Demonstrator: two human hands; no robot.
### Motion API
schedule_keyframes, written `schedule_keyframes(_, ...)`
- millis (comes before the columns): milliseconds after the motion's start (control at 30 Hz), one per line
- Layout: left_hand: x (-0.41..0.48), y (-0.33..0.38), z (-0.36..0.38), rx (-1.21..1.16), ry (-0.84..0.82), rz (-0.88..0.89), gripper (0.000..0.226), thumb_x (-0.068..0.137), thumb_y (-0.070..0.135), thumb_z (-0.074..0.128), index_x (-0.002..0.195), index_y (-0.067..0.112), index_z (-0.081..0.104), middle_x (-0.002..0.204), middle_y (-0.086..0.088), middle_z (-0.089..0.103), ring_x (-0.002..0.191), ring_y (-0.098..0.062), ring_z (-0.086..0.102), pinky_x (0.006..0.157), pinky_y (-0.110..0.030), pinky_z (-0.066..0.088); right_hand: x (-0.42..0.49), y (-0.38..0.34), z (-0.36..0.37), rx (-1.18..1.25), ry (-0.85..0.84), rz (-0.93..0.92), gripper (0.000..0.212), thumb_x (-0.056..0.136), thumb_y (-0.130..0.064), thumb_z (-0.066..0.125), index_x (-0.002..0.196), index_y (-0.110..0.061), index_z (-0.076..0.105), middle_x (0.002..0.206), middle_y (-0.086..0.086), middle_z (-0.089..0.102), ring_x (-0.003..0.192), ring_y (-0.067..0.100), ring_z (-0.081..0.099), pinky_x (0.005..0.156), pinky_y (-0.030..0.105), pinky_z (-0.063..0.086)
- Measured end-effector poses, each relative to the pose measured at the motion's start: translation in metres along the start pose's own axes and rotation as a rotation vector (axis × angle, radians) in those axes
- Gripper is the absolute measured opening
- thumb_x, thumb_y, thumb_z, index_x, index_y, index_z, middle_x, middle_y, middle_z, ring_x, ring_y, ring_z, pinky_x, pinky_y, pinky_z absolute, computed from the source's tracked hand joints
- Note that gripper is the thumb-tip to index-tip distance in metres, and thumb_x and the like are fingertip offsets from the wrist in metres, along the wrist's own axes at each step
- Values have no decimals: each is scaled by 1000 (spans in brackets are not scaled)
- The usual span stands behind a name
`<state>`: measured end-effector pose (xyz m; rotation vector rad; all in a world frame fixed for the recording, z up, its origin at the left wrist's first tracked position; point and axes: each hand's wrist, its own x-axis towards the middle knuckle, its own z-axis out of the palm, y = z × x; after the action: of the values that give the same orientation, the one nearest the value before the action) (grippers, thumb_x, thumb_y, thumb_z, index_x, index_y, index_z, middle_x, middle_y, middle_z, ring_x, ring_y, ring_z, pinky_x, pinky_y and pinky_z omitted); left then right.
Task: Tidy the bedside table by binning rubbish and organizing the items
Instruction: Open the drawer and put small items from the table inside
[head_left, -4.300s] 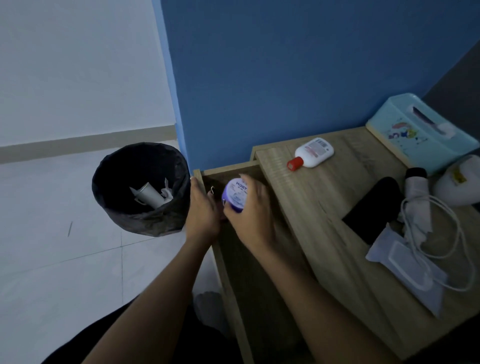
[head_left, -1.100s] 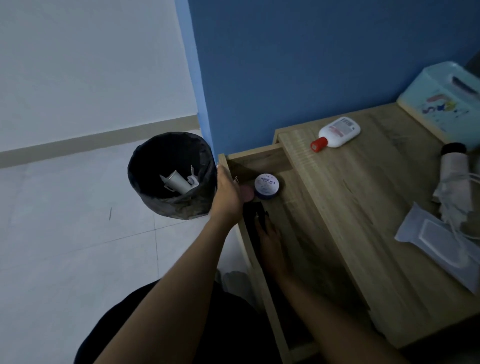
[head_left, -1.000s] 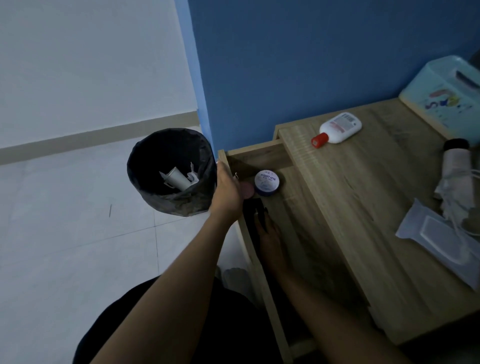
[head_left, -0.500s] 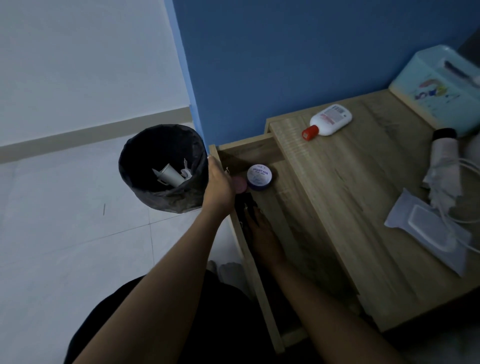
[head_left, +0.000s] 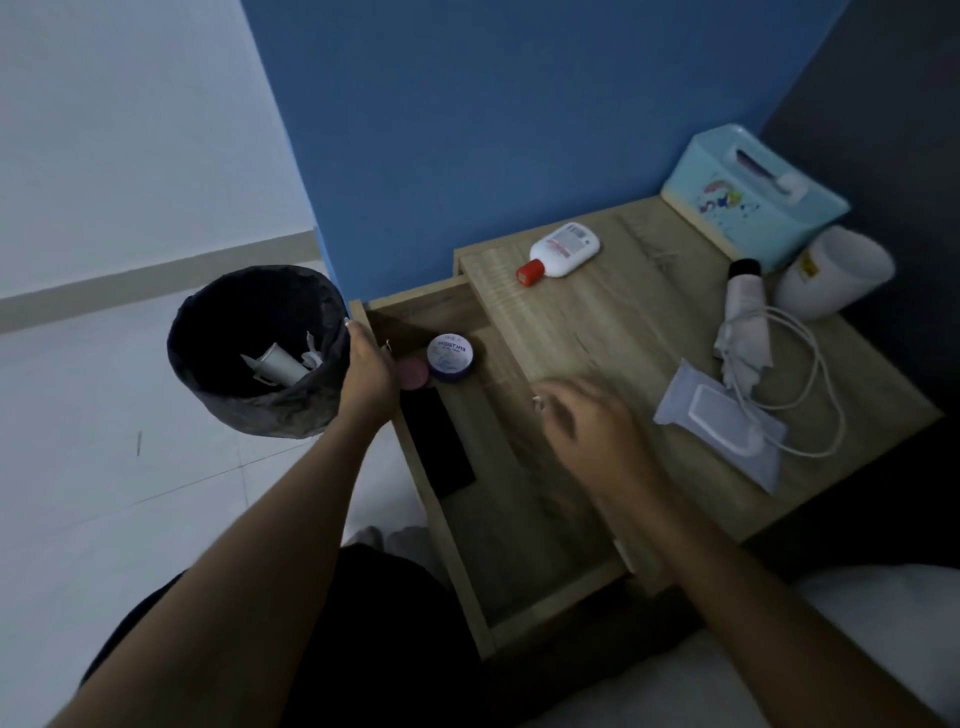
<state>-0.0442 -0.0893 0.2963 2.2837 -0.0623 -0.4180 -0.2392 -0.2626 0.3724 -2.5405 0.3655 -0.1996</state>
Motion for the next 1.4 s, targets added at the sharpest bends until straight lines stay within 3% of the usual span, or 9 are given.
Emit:
schedule_keyframes(167, -1, 5, -4, 32, -61, -27, 70, 101, 21, 34, 149, 7, -14, 153, -24, 26, 129, -41, 44, 102, -46, 38, 1, 65, -58, -154, 152, 127, 47, 78, -17, 48, 122, -7, 59, 125, 14, 60, 116, 31, 54, 100, 39, 40)
schedule_keyframes(367, -1, 12, -9, 19, -115, -78, 76, 99, 20, 39, 148, 10, -19, 158, -19, 16, 137, -36, 34, 111, -47, 34, -19, 123, -79, -267, -75, 78, 75, 78, -52, 45, 139, -10, 42, 142, 12, 46, 132, 32, 41, 108, 54, 34)
schedule_keyframes(500, 0, 9, -10, 41, -133, -66, 81, 98, 18, 44, 148, 6, -19, 159, -19, 9, 143, -34, 23, 114, -40, 24, -28, 134, -71, -342, -110, 97, 78, 77, -60, 50, 143, -22, 35, 148, 4, 40, 142, 32, 27, 110, 61, 24)
schedule_keyframes(633, -1, 11, -7, 82, -128, -87, 77, 99, 19, 41, 149, 6, -16, 160, -17, 4, 145, -32, 17, 115, -38, 19, -25, 127, -68, -267, -49, 149, 72, 79, -54, 52, 138, -12, 45, 137, 12, 52, 136, 37, 36, 114, 49, 17)
schedule_keyframes(700, -1, 12, -5, 56, -114, -100, 77, 99, 17, 41, 149, 7, -16, 159, -18, 6, 144, -34, 20, 114, -41, 21, -21, 130, -65, -229, -60, 134, 79, 82, -61, 43, 135, -4, 47, 131, 20, 55, 129, 41, 44, 114, 50, 21)
schedule_keyframes(767, -1, 12, -5, 34, -113, -98, 77, 99, 18, 41, 149, 8, -17, 159, -18, 8, 143, -34, 22, 114, -42, 23, -17, 123, -63, -234, -63, 139, 81, 77, -57, 57, 139, -8, 43, 132, 19, 52, 129, 38, 42, 111, 54, 27)
schedule_keyframes(900, -2, 13, -8, 39, -119, -100, 78, 99, 21, 40, 149, 8, -19, 159, -18, 9, 142, -34, 24, 113, -43, 25, -12, 111, -55, -222, 6, 92, 79, 73, -33, 78, 140, -10, 42, 124, 17, 46, 121, 35, 42, 101, 40, 35)
schedule_keyframes(1033, -5, 15, -10, 48, -115, -99, 75, 99, 17, 38, 149, 8, -18, 159, -19, 9, 141, -36, 27, 112, -44, 27, -11, 111, -49, -244, 43, 26, 76, 71, -36, 78, 136, -9, 48, 114, 15, 48, 106, 32, 49, 92, 40, 42)
schedule_keyframes(1400, -7, 15, -7, 32, -96, -77, 74, 100, 20, 37, 149, 7, -17, 159, -21, 3, 144, -37, 16, 115, -43, 20, -10, 99, -47, -85, 92, 32, 67, 70, -37, 76, 127, -22, 44, 124, 9, 47, 107, 28, 55, 88, 45, 49)
